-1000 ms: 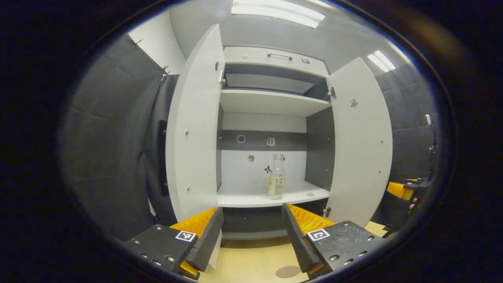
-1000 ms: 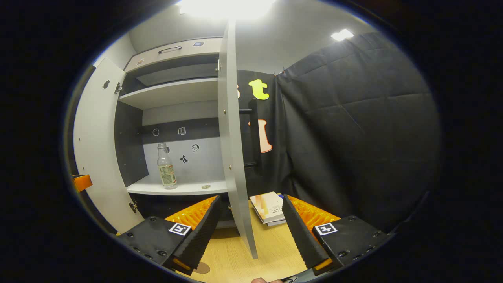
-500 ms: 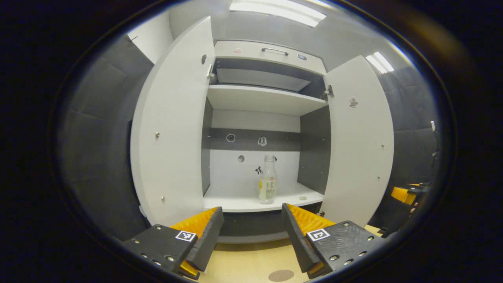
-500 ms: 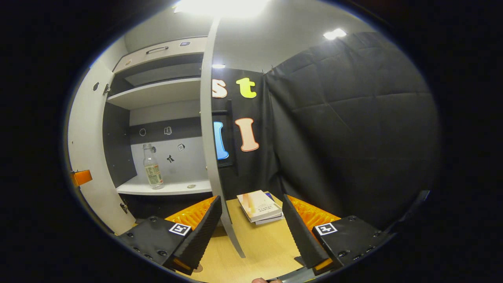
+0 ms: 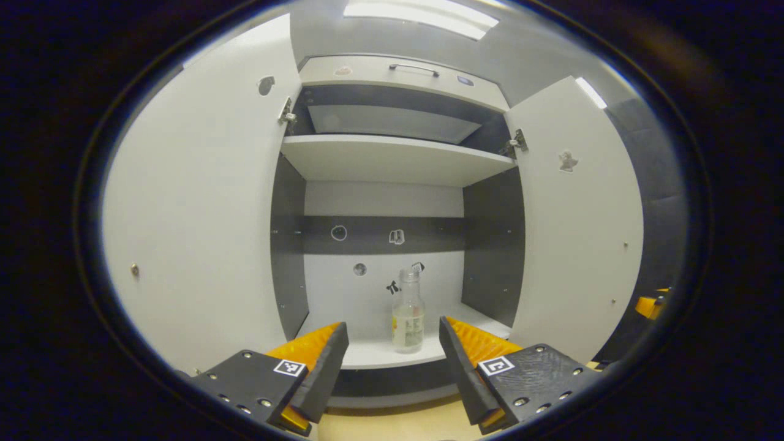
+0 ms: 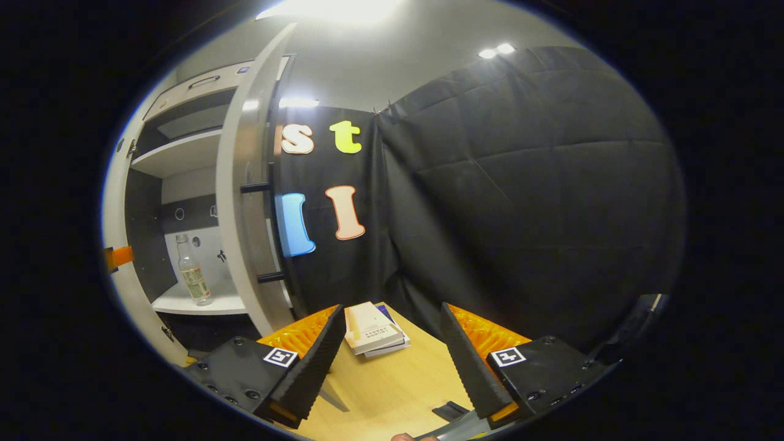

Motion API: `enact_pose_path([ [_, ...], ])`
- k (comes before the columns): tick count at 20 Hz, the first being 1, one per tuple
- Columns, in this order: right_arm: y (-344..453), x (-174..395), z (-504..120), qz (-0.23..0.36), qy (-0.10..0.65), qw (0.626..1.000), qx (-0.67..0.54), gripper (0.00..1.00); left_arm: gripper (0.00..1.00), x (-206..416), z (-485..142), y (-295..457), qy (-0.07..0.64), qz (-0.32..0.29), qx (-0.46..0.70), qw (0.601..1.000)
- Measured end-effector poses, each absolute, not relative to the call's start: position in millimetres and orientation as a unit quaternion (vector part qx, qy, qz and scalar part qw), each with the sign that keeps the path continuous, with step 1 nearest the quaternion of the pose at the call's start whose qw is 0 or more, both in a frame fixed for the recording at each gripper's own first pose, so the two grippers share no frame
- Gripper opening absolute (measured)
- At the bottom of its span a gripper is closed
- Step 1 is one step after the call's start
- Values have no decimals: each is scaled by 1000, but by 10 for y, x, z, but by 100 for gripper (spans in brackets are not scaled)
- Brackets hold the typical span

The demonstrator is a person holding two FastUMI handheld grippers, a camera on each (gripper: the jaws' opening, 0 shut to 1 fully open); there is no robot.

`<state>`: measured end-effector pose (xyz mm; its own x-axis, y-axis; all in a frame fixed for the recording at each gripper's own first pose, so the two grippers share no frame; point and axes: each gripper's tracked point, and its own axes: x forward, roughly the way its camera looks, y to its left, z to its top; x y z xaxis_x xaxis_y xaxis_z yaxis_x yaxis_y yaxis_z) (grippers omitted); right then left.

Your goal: Grasp the bottle in the cabinet with the left hand and place it on the coaster, then close the right door with the right hand and the left door with the left hand.

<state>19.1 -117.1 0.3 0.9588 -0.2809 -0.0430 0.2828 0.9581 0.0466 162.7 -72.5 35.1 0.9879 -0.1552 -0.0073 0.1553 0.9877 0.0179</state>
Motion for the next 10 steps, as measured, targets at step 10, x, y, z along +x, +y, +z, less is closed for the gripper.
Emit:
enact_pose_path([
  [10, -1663, 578, 22, -202, -2, 979, 32, 99, 87, 2563, 367, -1027, -10, -92, 25, 995],
])
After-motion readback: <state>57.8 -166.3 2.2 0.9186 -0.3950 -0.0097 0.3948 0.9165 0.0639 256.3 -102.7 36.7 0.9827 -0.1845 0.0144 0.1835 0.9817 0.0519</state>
